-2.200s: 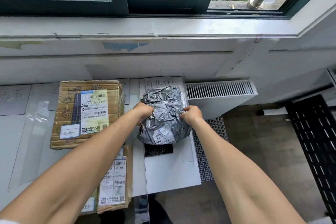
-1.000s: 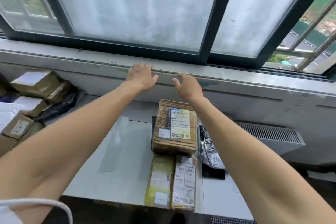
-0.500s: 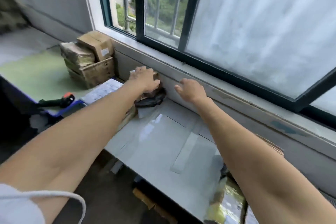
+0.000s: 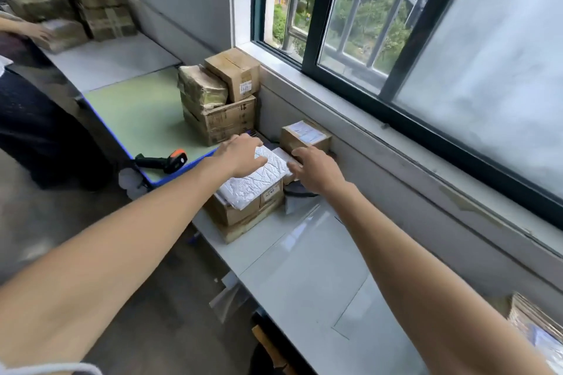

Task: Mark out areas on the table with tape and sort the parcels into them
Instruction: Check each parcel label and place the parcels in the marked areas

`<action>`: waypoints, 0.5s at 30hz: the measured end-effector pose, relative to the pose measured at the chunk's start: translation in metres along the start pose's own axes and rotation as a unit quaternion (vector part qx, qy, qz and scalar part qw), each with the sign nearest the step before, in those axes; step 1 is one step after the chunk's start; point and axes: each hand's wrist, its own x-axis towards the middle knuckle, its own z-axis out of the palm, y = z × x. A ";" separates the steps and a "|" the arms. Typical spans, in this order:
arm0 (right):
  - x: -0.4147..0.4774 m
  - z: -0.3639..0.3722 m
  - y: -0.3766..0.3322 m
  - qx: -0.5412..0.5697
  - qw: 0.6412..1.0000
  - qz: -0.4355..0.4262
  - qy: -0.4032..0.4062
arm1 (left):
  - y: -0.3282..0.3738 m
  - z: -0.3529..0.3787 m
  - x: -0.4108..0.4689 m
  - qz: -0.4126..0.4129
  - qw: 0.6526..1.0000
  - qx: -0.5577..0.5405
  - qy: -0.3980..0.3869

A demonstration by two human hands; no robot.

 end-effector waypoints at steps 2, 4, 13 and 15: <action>0.014 0.008 0.009 0.010 1.000 -0.008 -0.001 | -0.007 0.005 0.015 -0.004 1.000 -0.007 -0.004; 0.031 0.016 0.020 0.016 1.000 -0.010 -0.009 | -0.013 0.009 0.032 -0.012 1.000 -0.011 -0.009; 0.089 0.065 0.027 0.025 0.998 0.003 -0.059 | -0.054 0.045 0.099 -0.052 0.996 0.000 -0.067; 0.097 0.076 0.029 0.034 0.996 0.056 -0.056 | -0.067 0.050 0.109 -0.076 0.993 -0.009 -0.086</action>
